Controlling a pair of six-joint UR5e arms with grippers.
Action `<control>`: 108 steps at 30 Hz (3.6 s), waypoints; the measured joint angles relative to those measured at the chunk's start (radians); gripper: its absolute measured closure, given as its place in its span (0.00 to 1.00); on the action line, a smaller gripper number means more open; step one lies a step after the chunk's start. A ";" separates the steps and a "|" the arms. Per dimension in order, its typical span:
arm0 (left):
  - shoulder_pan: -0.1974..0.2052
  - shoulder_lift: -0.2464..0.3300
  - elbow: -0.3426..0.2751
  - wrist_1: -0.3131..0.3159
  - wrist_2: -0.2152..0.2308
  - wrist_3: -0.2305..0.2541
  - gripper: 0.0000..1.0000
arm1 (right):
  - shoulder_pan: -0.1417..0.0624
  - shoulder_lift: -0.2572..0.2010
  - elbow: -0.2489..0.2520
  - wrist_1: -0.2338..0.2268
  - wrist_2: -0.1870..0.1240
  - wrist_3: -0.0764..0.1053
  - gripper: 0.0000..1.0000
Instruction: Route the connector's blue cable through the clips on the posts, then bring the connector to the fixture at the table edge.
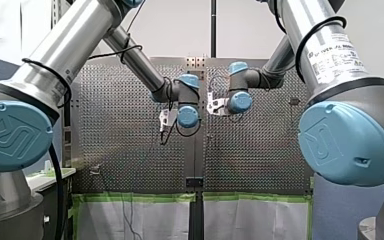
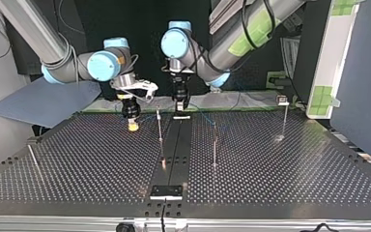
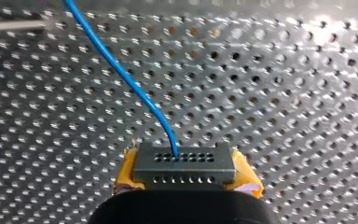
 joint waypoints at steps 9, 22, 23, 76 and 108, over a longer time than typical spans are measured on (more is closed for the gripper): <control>-0.011 -0.034 0.003 0.010 -0.008 -0.002 1.00 | 0.007 -0.001 0.084 -0.045 -0.044 -0.005 1.00; 0.007 -0.053 0.004 0.021 -0.007 0.002 1.00 | 0.009 -0.003 0.190 -0.138 -0.079 0.004 1.00; 0.008 -0.053 0.004 0.020 -0.007 0.002 1.00 | 0.009 -0.004 0.197 -0.143 -0.079 0.005 1.00; 0.018 -0.177 0.068 0.032 0.028 0.001 1.00 | -0.156 0.077 0.301 -0.313 -0.215 0.051 1.00; 0.024 -0.230 0.150 0.023 0.059 -0.040 1.00 | -0.222 0.097 0.222 -0.291 -0.304 0.059 1.00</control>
